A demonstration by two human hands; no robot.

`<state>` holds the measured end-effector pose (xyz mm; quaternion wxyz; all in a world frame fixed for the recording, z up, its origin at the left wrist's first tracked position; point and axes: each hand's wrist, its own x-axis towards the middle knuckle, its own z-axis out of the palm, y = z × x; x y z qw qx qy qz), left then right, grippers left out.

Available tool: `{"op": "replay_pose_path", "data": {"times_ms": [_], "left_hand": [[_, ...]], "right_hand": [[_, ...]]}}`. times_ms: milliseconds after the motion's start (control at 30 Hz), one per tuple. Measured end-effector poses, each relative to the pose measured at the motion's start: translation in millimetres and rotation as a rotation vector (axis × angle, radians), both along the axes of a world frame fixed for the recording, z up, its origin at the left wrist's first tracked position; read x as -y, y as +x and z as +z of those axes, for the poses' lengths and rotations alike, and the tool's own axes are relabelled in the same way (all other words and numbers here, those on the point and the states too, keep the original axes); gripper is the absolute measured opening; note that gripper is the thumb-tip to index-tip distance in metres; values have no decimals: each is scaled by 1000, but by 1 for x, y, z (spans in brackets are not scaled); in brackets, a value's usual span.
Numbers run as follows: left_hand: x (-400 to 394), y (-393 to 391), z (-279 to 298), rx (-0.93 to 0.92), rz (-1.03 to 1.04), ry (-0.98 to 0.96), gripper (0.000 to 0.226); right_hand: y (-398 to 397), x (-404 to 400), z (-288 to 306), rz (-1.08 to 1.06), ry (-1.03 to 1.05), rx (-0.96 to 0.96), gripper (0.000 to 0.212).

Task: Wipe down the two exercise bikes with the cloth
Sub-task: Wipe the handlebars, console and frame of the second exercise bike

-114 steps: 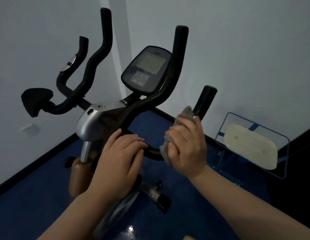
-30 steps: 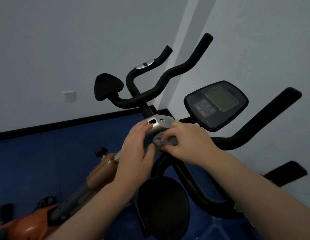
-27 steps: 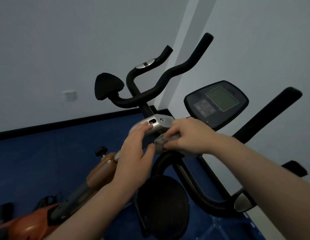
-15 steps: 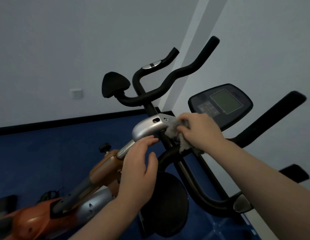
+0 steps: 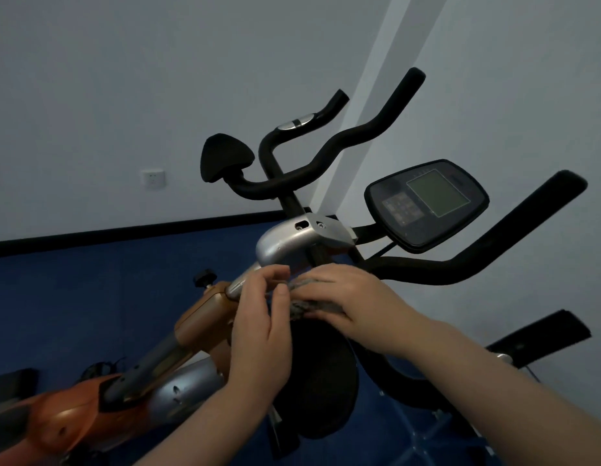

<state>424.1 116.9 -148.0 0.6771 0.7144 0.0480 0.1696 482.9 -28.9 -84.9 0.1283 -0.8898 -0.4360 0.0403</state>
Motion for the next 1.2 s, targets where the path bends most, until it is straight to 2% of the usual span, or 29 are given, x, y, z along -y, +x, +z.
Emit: {"op": "replay_pose_path", "data": {"times_ms": [167,267,500,667,800,1200], "left_hand": [[-1,-3,0,3,-119,45,26],[-6,-2,2,15,-189,109,30],[-6,18,19,28,-397,256,32],[0,38,39,74,-594,415,43],[14,51,52,81,-682,457,46],[38,73,57,91,-765,550,43]], "right_hand": [[8,3,1,141,-55,190,25],[14,19,6,154,-59,274,25],[12,41,13,30,-39,349,25],[5,62,14,-164,20,522,22],[-2,81,19,-308,55,596,20],[-11,124,32,-392,-98,749,20]]}}
